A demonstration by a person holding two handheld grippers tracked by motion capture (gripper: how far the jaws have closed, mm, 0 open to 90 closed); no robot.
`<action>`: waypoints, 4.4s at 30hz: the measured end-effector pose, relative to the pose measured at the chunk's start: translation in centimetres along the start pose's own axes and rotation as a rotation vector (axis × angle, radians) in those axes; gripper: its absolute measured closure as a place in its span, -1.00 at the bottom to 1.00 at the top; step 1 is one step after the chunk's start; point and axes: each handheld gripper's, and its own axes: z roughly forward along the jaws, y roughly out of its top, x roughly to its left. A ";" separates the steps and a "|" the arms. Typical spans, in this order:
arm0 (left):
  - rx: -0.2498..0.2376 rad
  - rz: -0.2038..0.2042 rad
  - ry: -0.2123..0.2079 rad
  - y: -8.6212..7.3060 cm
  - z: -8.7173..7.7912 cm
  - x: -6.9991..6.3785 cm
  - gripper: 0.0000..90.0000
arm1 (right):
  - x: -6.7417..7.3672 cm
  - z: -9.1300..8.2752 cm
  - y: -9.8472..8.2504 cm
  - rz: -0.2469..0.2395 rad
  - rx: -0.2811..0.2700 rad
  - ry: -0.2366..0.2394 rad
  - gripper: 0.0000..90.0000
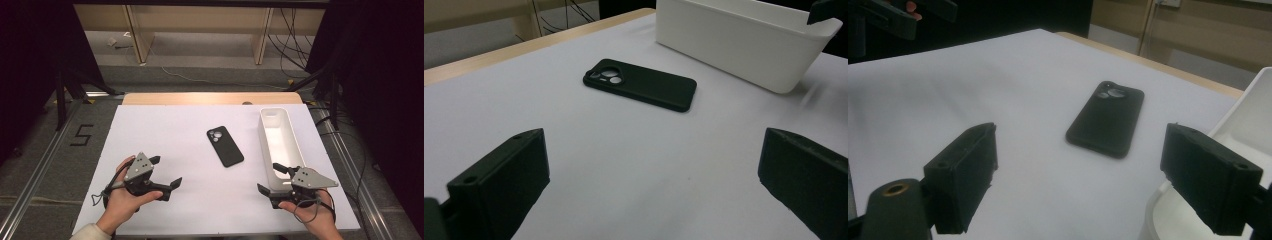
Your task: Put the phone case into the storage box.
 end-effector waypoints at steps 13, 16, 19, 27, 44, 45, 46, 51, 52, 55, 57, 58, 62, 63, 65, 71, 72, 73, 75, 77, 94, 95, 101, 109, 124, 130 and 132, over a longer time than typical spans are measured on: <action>-0.009 0.011 0.006 -0.6 -0.7 0.1 -1.00 | -0.1 0.2 0.3 0.000 0.000 -0.014 -0.64; -0.002 0.020 -0.003 -0.7 -0.5 -0.1 -1.00 | 0.0 0.4 0.5 0.002 0.004 -0.020 -0.64; 0.001 0.028 -0.012 -0.7 -0.5 -0.3 -1.00 | 0.3 0.8 0.9 -0.011 0.010 -0.022 -0.64; -0.004 0.026 -0.018 -0.6 -0.4 -0.4 -1.00 | 0.8 2.5 2.0 -0.022 0.028 -0.036 -0.64; -0.010 0.022 -0.019 -0.6 -0.3 -0.5 -1.00 | 0.9 6.9 4.4 -0.015 0.077 -0.059 -0.64; -0.010 0.022 -0.019 -0.6 -0.3 -0.5 -1.00 | 0.9 7.3 4.5 -0.015 0.080 -0.058 -0.64; -0.010 0.027 -0.019 -0.6 -0.3 -0.5 -1.00 | 0.8 7.6 4.7 -0.017 0.086 -0.058 -0.64; -0.009 0.025 -0.021 -0.6 -0.3 -0.5 -1.00 | 0.7 9.4 5.5 -0.017 0.114 -0.059 -0.65; -0.010 0.024 -0.021 -0.6 -0.3 -0.5 -1.00 | 0.6 9.8 5.6 -0.016 0.124 -0.065 -0.65; -0.011 0.024 -0.022 -0.6 -0.3 -0.4 -1.00 | 0.3 11.3 6.0 -0.005 0.165 -0.081 -0.66; -0.012 0.024 -0.023 -0.6 -0.3 -0.5 -1.00 | 0.3 11.7 6.1 0.001 0.178 -0.089 -0.66; -0.012 0.024 -0.024 -0.6 -0.3 -0.5 -1.00 | 0.1 12.1 6.2 0.001 0.188 -0.094 -0.66; -0.013 0.023 -0.026 -0.6 -0.3 -0.4 -1.00 | -0.2 13.7 6.5 0.008 0.222 -0.097 -0.67; -0.014 0.022 -0.026 -0.6 -0.3 -0.4 -1.00 | -0.3 14.1 6.6 0.015 0.234 -0.101 -0.67; -0.014 0.023 -0.027 -0.6 -0.3 -0.4 -1.00 | -0.4 15.0 6.7 0.018 0.255 -0.109 -0.68; -0.015 0.022 -0.031 -0.6 -0.3 -0.4 -1.00 | -0.9 17.2 6.6 0.031 0.312 -0.118 -0.70; -0.015 0.022 -0.031 -0.6 -0.3 -0.4 -1.00 | -1.2 17.9 6.4 0.036 0.331 -0.125 -0.71; -0.016 0.022 -0.032 -0.6 -0.3 -0.4 -1.00 | -1.2 17.9 6.4 0.036 0.331 -0.125 -0.71; -0.016 0.023 -0.032 -0.6 -0.3 -0.4 -1.00 | -1.4 18.4 6.3 0.042 0.347 -0.129 -0.72; -0.016 0.024 -0.034 -0.6 -0.3 -0.4 -1.00 | -1.6 18.9 6.2 0.045 0.364 -0.139 -0.73; -0.014 0.023 -0.040 -0.6 -0.3 -0.5 -1.00 | -3.8 22.6 4.3 0.119 0.581 -0.181 -0.83; -0.014 0.024 -0.040 -0.6 -0.3 -0.5 -1.00 | -3.9 22.7 4.3 0.125 0.592 -0.179 -0.83; -0.014 0.025 -0.042 -0.6 -0.2 -0.5 -1.00 | -4.4 23.3 4.1 0.147 0.637 -0.183 -0.85; -0.013 0.030 -0.046 -0.6 -0.2 -0.5 -1.00 | -4.6 24.0 4.1 0.160 0.695 -0.175 -0.85; -0.011 0.025 -0.051 -0.7 -0.2 -0.5 -1.00 | -5.0 24.7 4.6 0.167 0.786 -0.153 -0.85; -0.010 0.026 -0.054 -0.7 -0.2 -0.5 -1.00 | -5.1 25.1 4.9 0.181 0.811 -0.156 -0.84; -0.010 0.026 -0.054 -0.7 -0.2 -0.5 -1.00 | -5.0 25.3 5.1 0.195 0.826 -0.164 -0.84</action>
